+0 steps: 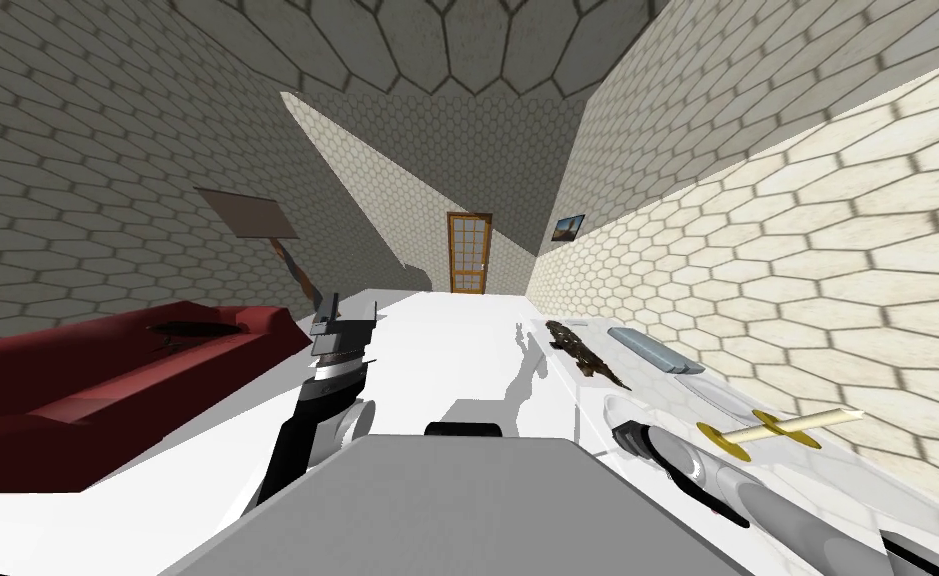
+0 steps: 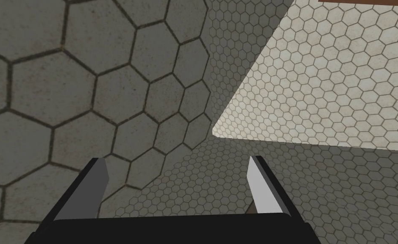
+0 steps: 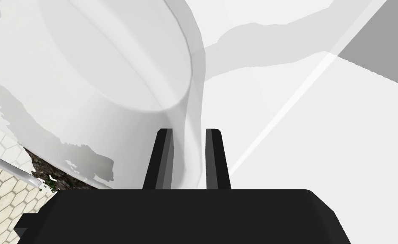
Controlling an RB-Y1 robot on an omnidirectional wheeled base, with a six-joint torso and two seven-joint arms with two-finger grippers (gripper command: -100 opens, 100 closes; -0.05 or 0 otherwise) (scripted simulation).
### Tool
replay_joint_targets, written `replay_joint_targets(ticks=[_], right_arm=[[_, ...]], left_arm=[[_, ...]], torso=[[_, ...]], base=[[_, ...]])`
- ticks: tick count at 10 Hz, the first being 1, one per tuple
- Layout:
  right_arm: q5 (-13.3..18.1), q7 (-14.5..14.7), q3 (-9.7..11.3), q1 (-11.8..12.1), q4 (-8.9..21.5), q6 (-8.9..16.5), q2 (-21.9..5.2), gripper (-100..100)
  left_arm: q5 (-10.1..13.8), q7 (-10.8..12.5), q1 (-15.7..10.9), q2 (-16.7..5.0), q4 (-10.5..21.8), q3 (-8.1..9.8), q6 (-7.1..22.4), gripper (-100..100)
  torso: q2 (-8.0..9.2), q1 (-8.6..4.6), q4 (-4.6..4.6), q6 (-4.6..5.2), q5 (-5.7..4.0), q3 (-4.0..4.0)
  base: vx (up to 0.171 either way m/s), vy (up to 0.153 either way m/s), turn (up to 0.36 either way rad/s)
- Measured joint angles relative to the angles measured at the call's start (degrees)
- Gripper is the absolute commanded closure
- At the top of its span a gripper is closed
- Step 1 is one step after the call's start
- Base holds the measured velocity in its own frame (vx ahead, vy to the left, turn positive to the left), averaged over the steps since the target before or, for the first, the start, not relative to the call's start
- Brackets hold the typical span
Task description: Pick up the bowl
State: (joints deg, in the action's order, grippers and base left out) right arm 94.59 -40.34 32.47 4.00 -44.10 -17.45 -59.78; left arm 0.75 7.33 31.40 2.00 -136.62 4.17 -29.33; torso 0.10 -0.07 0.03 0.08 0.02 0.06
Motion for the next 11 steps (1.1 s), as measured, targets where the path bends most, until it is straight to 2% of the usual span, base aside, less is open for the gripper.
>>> replay_joint_targets(ticks=[1, 2, 5, 7, 11], right_arm=[[0.0, 0.0, 0.0, 0.0, 0.0, 0.0, 0.0, 0], [0.0, 0.0, 0.0, 0.0, 0.0, 0.0, 0.0, 100], [-4.9, 4.5, 1.0, 3.3, -3.9, 2.2, -2.4, 100], [-9.0, 8.5, 1.8, 6.5, -7.5, 4.3, -4.9, 100], [-14.9, 12.7, 3.0, 9.7, -12.0, 6.9, -7.2, 100]], left_arm=[[0.0, 0.0, 0.0, 0.0, 0.0, 0.0, 0.0, 0], [0.0, 0.0, 0.0, 0.0, 0.0, 0.0, 0.0, 0], [0.0, 0.0, 0.0, 0.0, 0.0, 0.01, 0.0, 0], [0.0, 0.0, 0.0, 0.0, 0.0, 0.01, 0.0, 0], [0.0, 0.0, 0.0, 0.0, 0.0, 0.0, 0.0, 0]], torso=[[0.0, 0.02, 0.0, -0.01, 0.02, 0.0], [0.0, 0.04, 0.01, -0.01, 0.03, 0.0], [-0.45, 0.08, -0.04, 0.03, 0.08, -0.22], [-0.46, 0.25, -0.04, 0.1, 0.19, -0.23], [-0.19, 0.24, 0.06, 0.11, 0.25, -0.06]], base=[[0.0, 0.0, 0.0], [0.102, 0.007, -0.32], [0.134, 0.014, -0.112], [0.136, 0.024, -0.139], [0.098, 0.009, -0.111]])
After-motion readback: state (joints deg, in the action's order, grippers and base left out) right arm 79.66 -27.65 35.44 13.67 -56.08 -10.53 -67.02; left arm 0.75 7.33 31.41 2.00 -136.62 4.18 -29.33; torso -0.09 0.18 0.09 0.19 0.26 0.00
